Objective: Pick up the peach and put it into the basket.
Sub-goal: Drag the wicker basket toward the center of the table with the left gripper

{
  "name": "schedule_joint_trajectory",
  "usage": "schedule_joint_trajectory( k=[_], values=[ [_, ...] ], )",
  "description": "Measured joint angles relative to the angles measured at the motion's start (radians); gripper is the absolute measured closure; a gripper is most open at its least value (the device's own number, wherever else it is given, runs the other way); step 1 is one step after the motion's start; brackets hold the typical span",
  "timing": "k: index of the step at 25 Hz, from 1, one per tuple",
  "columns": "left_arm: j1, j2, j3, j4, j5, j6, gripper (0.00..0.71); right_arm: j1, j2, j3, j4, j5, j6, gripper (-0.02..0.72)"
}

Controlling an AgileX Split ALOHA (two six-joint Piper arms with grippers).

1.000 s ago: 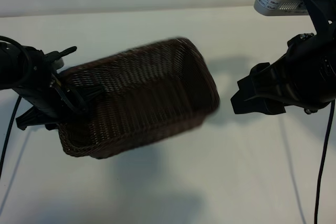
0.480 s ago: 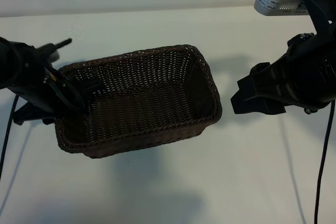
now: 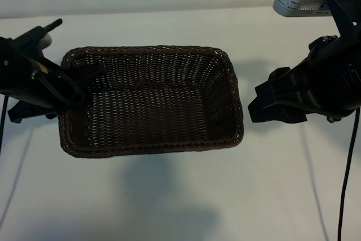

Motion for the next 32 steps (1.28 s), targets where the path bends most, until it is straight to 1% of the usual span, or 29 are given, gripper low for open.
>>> schedule_joint_trajectory(
  k=[2,5,14,18,21,27,32],
  values=[
    [0.000,-0.016,0.000,-0.008,-0.001,0.017,0.422,0.000,0.000,0.000,0.000,0.000,0.000,0.187],
    [0.000,-0.038,0.000,-0.054,-0.010,0.048,0.422,0.000,0.000,0.000,0.000,0.000,0.000,0.187],
    [0.000,-0.056,0.000,-0.254,-0.071,0.192,0.422,0.000,0.000,0.000,0.000,0.000,0.000,0.187],
    [0.002,-0.054,0.000,-0.283,-0.078,0.257,0.422,0.000,0.000,0.000,0.000,0.000,0.000,0.187],
    [0.008,-0.025,-0.020,-0.287,-0.057,0.293,0.422,0.000,0.000,0.000,0.000,0.000,0.000,0.187],
    [0.008,0.079,-0.114,-0.324,-0.040,0.323,0.422,0.000,0.000,0.000,0.000,0.000,0.000,0.187],
    [0.008,0.156,-0.168,-0.415,-0.038,0.383,0.422,0.000,0.000,0.000,0.000,0.000,0.000,0.187]
  ],
)
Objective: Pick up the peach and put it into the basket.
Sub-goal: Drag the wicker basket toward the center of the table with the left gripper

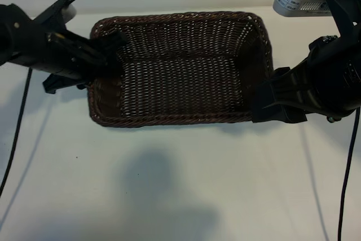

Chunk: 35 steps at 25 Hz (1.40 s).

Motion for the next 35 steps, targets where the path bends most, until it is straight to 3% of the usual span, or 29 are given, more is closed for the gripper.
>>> schedule_joint_trajectory(
  k=[9,29,32,35],
  values=[
    [0.000,0.151,-0.047,-0.156,-0.001,0.164,0.422,0.000,0.000,0.000,0.000,0.000,0.000,0.187],
    [0.001,0.234,-0.082,-0.188,-0.003,0.220,0.422,0.000,0.000,0.000,0.000,0.000,0.000,0.187],
    [0.001,0.234,-0.082,-0.188,0.015,0.215,0.377,0.000,0.000,0.000,0.000,0.000,0.001,0.187],
    [0.001,0.222,-0.083,-0.189,0.024,0.215,0.275,0.000,0.000,0.000,0.000,0.000,0.000,0.187]
  ],
)
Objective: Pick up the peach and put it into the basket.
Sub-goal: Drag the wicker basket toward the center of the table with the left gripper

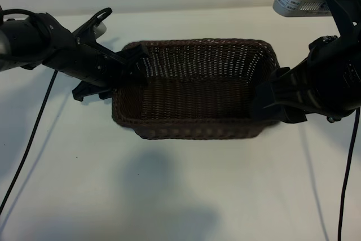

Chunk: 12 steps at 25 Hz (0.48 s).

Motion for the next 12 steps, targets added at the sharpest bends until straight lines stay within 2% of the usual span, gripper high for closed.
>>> schedule_joint_trajectory(
  k=[3,5,12],
  values=[
    [0.000,-0.035,-0.002,0.026,0.013,0.000,0.183,0.000,0.000,0.000,0.000,0.000,0.000,0.187],
    [0.000,-0.066,-0.002,0.054,0.024,-0.009,0.153,0.000,0.000,0.000,0.000,0.000,0.000,0.187],
    [0.000,-0.196,-0.002,0.214,0.129,-0.076,0.134,0.000,0.000,0.000,0.000,0.000,0.000,0.187]
  ],
)
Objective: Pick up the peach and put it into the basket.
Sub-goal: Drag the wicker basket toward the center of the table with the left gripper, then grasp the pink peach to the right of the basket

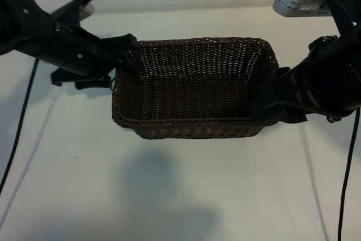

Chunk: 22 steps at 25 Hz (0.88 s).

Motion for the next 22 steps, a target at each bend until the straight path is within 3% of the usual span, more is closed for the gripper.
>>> schedule_joint_trajectory(
  k=[8,22],
  values=[
    [0.000,-0.184,0.000,0.139,0.126,-0.028,0.134,0.000,0.000,0.000,0.000,0.000,0.000,0.187],
    [0.000,-0.485,-0.002,0.228,0.351,0.010,0.134,0.000,0.000,0.000,0.000,0.000,0.000,0.187]
  ],
)
